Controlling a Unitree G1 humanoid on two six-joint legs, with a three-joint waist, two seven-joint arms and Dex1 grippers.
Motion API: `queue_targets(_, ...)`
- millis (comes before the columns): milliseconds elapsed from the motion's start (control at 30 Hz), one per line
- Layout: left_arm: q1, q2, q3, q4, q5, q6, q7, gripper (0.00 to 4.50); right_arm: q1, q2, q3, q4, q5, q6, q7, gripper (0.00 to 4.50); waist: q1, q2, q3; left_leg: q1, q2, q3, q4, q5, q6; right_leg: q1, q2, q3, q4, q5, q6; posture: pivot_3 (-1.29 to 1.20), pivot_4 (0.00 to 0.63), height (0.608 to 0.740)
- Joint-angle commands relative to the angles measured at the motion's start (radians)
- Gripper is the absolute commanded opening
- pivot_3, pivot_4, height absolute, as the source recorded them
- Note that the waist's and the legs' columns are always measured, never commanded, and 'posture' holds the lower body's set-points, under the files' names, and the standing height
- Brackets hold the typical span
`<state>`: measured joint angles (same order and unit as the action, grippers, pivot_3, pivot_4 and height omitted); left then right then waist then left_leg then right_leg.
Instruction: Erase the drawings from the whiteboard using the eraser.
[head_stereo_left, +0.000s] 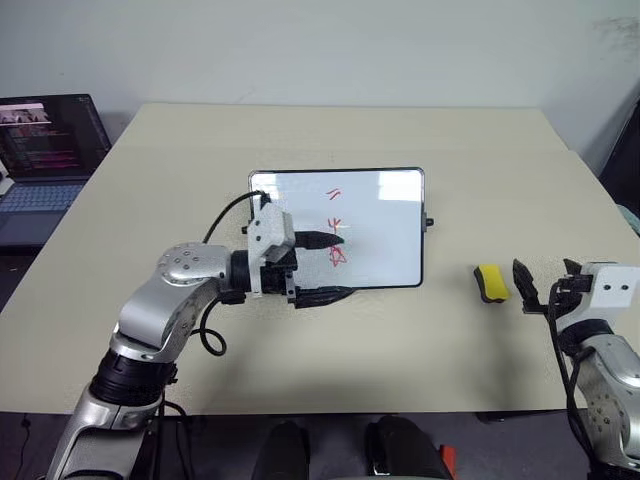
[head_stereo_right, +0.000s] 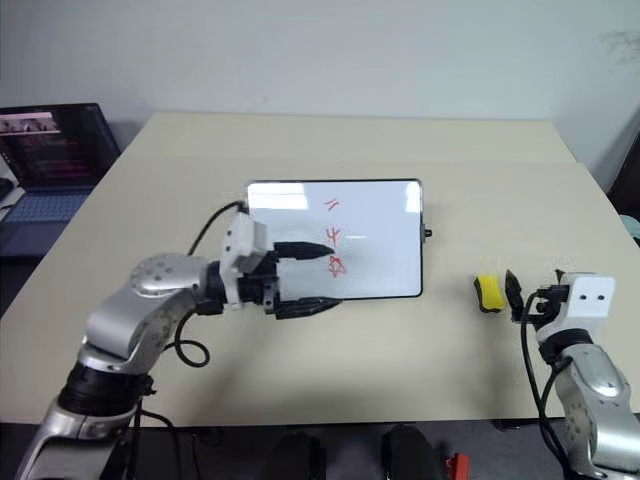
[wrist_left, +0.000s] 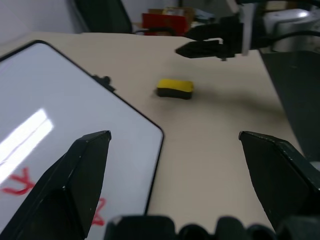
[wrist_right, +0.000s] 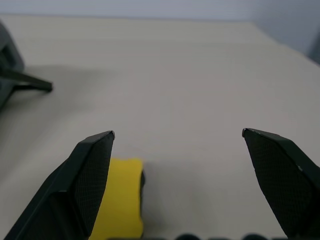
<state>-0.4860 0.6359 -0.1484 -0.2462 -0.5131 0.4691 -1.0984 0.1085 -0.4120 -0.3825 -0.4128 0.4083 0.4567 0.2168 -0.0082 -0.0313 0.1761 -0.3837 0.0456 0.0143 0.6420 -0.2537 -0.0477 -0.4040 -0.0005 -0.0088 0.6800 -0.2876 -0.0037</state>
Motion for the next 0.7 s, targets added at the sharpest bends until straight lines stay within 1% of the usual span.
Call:
queue_targets(33,-0.047,-0.023,-0.026,0.044,0.007,-0.034,-0.06,4.5,0.006,-0.015,-0.001,-0.094,0.053,0.1,0.0,4.48,0.0,0.0,0.0,0.0,0.0,0.0,0.0,0.0,0.0,0.0,0.0,0.0,0.0,0.0,0.0,0.0,0.15,0.74)
queue_targets(267,-0.156,-0.08,-0.096,0.176,0.092,-0.101,-0.124,4.5,-0.079,-0.045,-0.002,-0.135,0.114,0.317,-0.041,4.48,0.0,0.0,0.0,-0.001,-0.001,0.0,0.002,0.0,0.0,0.0,0.0,0.0,0.0,0.0,0.0,0.0,0.15,0.74)
queue_targets(467,-0.223,-0.149,-0.11,0.229,0.126,-0.106,-0.113,4.5,-0.125,-0.071,0.013,-0.115,0.112,0.409,-0.039,4.48,0.002,0.0,0.0,-0.004,-0.001,0.0,0.002,0.0,0.0,-0.001,0.001,-0.002,-0.001,0.0,0.0,0.0,0.15,0.74)
queue_targets(700,-0.231,-0.168,-0.134,0.246,0.163,-0.127,-0.133,4.5,-0.168,-0.093,0.013,-0.087,0.11,0.449,-0.013,4.48,0.0,0.0,0.0,-0.004,-0.001,0.0,0.002,0.0,0.0,-0.001,0.001,-0.001,0.0,0.0,0.0,0.0,0.15,0.74)
